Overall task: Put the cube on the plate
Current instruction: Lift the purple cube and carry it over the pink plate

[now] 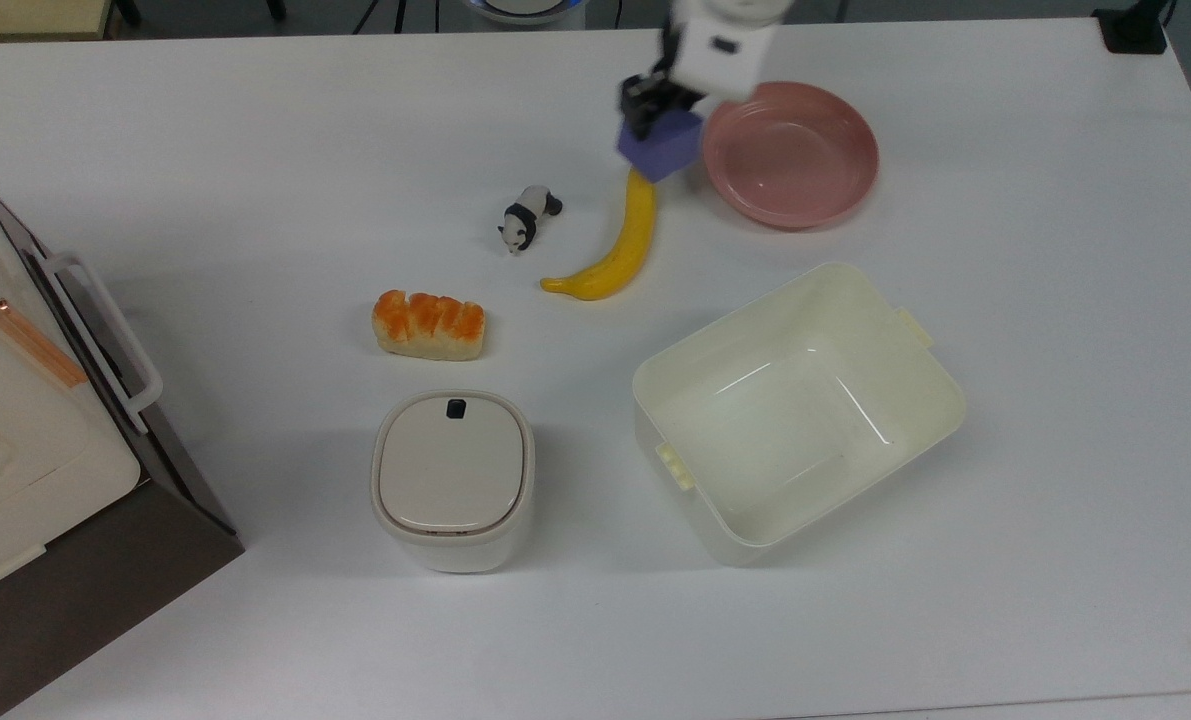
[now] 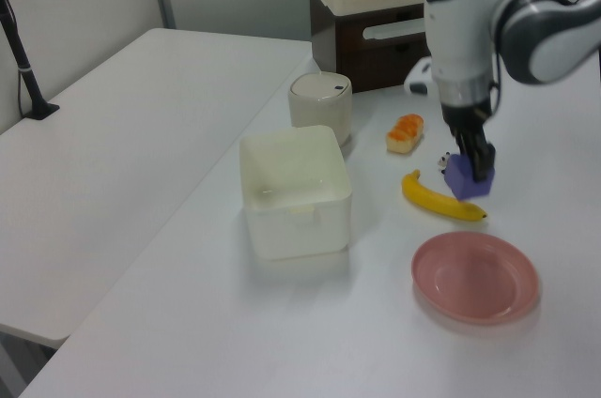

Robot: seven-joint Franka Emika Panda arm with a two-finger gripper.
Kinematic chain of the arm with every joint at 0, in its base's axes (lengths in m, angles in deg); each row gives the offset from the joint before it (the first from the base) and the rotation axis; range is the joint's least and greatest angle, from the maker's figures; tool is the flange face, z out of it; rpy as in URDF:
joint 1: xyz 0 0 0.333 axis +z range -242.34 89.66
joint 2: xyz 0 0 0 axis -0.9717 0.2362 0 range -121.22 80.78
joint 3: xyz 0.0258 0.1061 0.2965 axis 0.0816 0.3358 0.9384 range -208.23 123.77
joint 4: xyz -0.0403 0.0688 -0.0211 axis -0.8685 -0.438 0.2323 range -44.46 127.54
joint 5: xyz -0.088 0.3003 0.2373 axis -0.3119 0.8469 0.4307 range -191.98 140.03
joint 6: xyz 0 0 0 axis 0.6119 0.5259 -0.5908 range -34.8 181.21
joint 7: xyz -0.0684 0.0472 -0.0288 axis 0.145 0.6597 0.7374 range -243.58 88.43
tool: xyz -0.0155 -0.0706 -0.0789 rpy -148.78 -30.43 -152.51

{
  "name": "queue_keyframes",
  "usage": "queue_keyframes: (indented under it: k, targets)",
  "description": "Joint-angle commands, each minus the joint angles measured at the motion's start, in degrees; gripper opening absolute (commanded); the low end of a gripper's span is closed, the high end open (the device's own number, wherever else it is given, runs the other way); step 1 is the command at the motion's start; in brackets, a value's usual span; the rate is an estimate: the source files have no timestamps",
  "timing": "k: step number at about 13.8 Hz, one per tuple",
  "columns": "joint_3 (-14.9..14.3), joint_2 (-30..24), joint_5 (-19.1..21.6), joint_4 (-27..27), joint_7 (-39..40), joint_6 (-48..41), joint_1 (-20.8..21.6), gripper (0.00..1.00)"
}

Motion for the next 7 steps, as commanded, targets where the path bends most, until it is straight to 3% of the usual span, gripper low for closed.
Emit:
queue_keyframes:
  k: [1,2,5,7]
  targets:
    - [-0.99,1.66,1.45,0.18,-5.08,-0.63,9.28,0.43]
    - [-0.99,2.01,2.50,0.18,-5.44,0.15,11.04,0.44]
    - [-1.08,4.65,4.09,0.18,-6.93,5.16,13.51,0.58]
    - [-0.99,5.53,4.09,0.00,-7.46,5.87,13.60,0.74]
